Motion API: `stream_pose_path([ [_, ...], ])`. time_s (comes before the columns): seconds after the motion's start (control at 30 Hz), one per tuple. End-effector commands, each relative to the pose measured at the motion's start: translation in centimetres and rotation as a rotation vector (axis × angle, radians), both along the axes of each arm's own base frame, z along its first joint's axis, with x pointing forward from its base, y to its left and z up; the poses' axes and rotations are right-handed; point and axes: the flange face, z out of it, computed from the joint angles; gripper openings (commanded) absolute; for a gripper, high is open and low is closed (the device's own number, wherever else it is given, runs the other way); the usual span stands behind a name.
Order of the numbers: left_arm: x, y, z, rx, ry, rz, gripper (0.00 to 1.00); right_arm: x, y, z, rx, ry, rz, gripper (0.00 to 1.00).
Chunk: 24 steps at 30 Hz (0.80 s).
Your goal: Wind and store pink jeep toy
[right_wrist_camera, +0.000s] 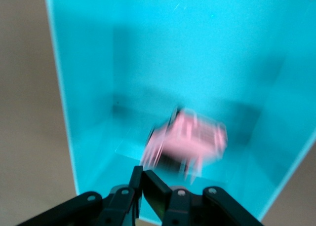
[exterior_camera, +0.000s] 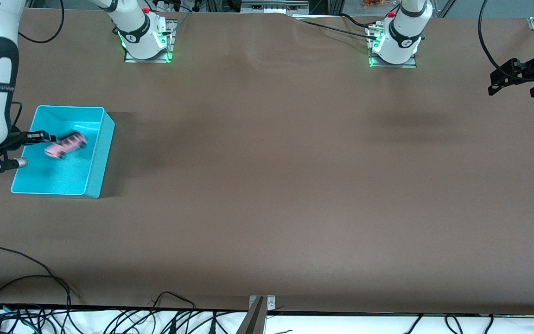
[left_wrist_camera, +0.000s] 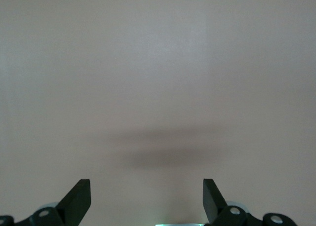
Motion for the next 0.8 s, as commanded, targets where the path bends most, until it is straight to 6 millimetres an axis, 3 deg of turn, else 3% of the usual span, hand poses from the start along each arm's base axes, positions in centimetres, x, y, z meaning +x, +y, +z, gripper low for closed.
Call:
stream_pose_path([
  [0.0,0.1,0.0,0.6,0.016,0.007,-0.003,1.0,-0.9,-1.7,-2.6,0.11,0.073,-0.039,0.08],
  [0.13,0.1,-0.1,0.6,0.014,0.006,-0.003,1.0,-1.4,-1.6,-3.7,0.133,0.112,-0.056,0.08],
  [0.2,0.1,0.0,0.6,0.016,0.007,-0.003,1.0,-1.3,-1.4,-3.6,0.132,0.113,-0.059,0.17],
  [0.27,0.1,-0.1,0.6,0.014,0.006,-0.003,1.0,-1.1,-1.1,-3.3,0.122,0.116,-0.071,0.37],
  [0.3,0.1,-0.1,0.7,0.015,0.005,-0.003,1.0,-0.9,-0.9,-3.1,0.118,0.115,-0.071,0.55],
  [0.33,0.1,-0.1,0.6,0.014,0.006,-0.003,1.0,-0.7,-0.6,-2.9,0.117,0.114,-0.07,0.81],
  [0.37,0.1,-0.1,0.6,0.014,0.006,-0.003,1.0,-0.5,-0.1,-2.6,0.119,0.121,-0.069,1.0],
  [0.57,0.1,-0.1,0.6,0.013,0.006,-0.001,1.0,2.5,3.5,1.7,0.102,0.108,-0.012,1.0],
  [0.67,0.1,-0.1,0.6,0.013,0.006,-0.001,1.0,4.6,5.5,5.5,0.109,0.076,0.049,1.0],
  [0.77,0.1,-0.1,0.7,0.013,0.005,-0.001,1.0,5.7,7.4,7.4,0.108,0.06,0.093,1.0],
])
